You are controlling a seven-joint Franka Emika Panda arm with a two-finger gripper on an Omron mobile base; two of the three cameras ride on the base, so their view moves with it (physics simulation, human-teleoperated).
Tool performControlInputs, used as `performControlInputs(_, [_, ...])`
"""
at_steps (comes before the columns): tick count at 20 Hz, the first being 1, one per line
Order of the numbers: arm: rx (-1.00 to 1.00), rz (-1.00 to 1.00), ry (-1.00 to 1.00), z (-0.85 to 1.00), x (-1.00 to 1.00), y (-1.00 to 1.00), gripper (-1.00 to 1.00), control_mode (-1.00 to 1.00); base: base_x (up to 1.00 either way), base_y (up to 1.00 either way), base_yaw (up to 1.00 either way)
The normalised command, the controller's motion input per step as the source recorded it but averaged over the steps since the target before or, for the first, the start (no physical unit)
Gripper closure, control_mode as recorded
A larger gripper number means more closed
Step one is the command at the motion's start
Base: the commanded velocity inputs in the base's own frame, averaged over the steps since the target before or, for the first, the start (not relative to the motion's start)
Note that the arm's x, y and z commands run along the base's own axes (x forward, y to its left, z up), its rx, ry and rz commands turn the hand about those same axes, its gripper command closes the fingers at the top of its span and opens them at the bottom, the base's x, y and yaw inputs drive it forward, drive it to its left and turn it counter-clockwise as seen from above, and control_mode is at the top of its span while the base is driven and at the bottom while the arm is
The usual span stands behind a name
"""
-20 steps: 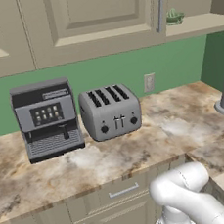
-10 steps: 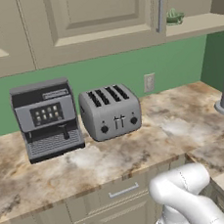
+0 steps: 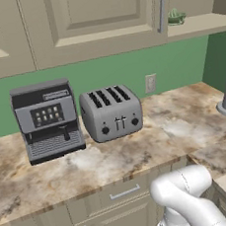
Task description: Pick the candle and candle from the dining table and place them in the open cabinet. Close the cabinet after placing the objects.
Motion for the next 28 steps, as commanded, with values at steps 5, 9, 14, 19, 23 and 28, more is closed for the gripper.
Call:
performControlInputs(5, [0.1, -0.02, 0.0, 0.0, -0.25, -0.44, -1.0, -1.0, 0.0, 0.0, 0.0])
performControlInputs(9, [0.17, -0.01, 0.07, 0.0, -0.01, -0.3, -1.0, -1.0, 0.0, 0.0, 0.0])
performControlInputs(14, [0.22, 0.0, 0.06, -0.07, 0.32, -0.05, -1.0, -1.0, 0.0, 0.0, 0.0])
performControlInputs(19, [0.22, 0.0, 0.0, -0.22, 0.19, 0.0, -1.0, -1.0, 0.0, 0.0, 0.0])
performControlInputs(23, [0.21, 0.01, -0.21, -0.4, 0.0, 0.03, -1.0, -1.0, 0.0, 0.0, 0.0])
performControlInputs(28, [0.16, 0.01, -0.27, -0.18, 0.03, 0.04, -1.0, -1.0, 0.0, 0.0, 0.0])
